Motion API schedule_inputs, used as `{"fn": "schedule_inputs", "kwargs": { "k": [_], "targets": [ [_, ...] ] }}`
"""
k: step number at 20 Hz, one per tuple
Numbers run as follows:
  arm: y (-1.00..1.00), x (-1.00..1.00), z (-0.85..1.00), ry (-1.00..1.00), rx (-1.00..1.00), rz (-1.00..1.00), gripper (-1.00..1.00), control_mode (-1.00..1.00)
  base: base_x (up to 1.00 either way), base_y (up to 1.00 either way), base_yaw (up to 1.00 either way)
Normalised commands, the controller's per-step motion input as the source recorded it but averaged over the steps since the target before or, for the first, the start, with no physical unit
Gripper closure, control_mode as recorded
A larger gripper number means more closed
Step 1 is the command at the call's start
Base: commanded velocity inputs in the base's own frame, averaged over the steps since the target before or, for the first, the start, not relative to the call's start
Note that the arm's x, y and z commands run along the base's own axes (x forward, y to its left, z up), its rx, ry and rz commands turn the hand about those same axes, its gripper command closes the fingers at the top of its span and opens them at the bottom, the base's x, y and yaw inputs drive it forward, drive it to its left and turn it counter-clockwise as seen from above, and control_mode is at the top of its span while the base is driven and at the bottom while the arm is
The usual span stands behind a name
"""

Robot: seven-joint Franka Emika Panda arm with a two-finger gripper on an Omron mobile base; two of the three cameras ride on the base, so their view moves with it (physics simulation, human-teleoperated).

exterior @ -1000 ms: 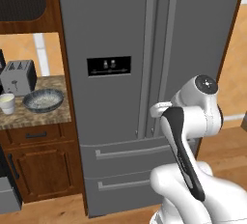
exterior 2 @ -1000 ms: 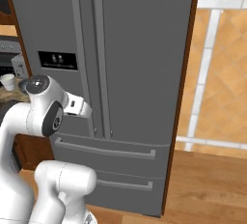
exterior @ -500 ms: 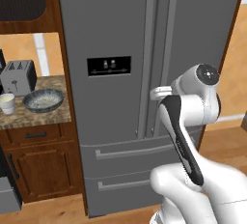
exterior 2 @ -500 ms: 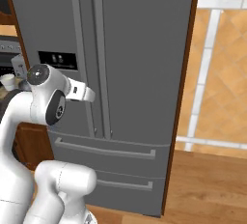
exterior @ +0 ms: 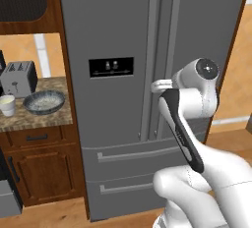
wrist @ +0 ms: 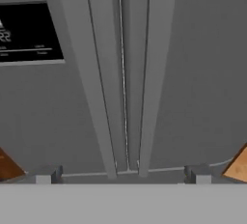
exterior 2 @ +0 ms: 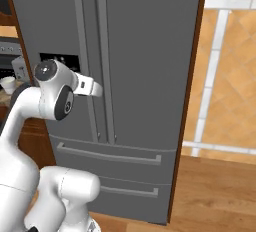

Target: Grab a lemon wedge from the fridge and one ice cube from the ice bowl, and put them in the glass of lemonade.

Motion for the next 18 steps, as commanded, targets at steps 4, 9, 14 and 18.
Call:
{"fn": "schedule_inputs", "kwargs": {
  "k": [4,9,14,18],
  "targets": [
    [0.01,0.58,-0.03,0.00,0.00,0.00,-1.00,-1.00,0.00,0.00,0.00],
    [0.25,0.80,-0.18,0.00,0.00,0.00,-1.00,-1.00,0.00,0.00,0.00],
    [0.14,0.98,-0.01,0.00,0.00,0.00,-1.00,-1.00,0.00,0.00,0.00],
    [0.00,0.84,-0.03,-0.06,0.00,0.00,-1.00,-1.00,0.00,0.00,0.00]
  ]
}}
